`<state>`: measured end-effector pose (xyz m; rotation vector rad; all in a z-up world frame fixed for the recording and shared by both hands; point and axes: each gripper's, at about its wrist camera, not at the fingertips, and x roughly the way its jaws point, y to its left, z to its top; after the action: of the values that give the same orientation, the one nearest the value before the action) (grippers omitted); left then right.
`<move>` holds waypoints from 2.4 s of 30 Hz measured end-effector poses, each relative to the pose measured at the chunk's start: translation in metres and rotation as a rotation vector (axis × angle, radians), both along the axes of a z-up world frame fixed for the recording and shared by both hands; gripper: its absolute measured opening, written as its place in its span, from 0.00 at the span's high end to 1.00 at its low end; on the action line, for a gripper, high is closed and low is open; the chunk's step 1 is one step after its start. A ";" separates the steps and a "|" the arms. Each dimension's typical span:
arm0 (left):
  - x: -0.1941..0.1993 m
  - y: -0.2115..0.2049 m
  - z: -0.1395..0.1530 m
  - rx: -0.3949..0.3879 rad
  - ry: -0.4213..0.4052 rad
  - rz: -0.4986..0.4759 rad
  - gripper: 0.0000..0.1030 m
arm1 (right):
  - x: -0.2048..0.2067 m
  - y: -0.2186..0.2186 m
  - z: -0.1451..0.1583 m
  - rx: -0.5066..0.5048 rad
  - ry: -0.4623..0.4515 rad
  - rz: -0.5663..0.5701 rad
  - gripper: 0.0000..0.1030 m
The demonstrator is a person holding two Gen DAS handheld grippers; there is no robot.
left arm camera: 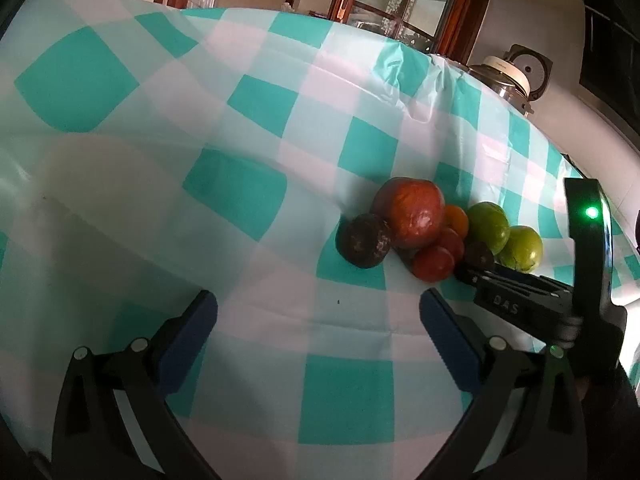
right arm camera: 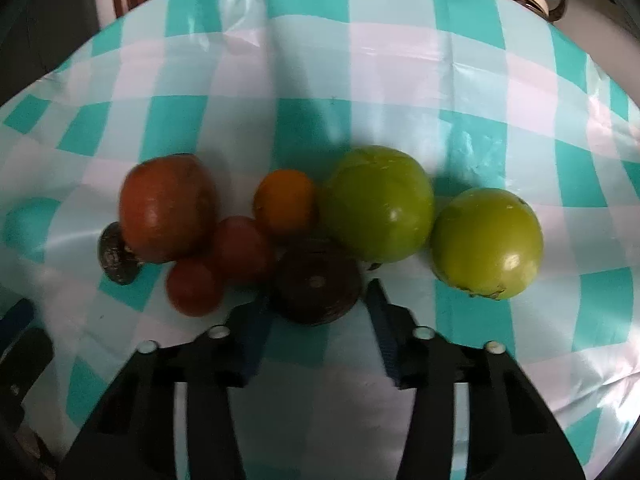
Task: Organize fruits
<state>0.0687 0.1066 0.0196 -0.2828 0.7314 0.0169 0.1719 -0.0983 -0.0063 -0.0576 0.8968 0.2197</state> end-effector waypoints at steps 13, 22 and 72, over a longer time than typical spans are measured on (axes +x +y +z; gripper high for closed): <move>0.014 -0.012 0.000 0.026 0.018 -0.075 0.04 | -0.096 -0.064 0.013 0.269 -0.079 -0.097 0.60; 0.064 -0.027 -0.007 0.093 0.093 -0.153 0.18 | -0.092 -0.072 0.007 0.364 -0.025 -0.079 0.60; -0.130 -0.044 0.026 0.028 -0.071 -0.286 0.69 | -0.239 -0.058 0.036 0.266 -0.125 -0.062 0.60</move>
<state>-0.0614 0.0628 0.0452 -0.1497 0.6952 -0.2529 -0.0666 -0.1559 0.0298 0.2010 0.7373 0.2725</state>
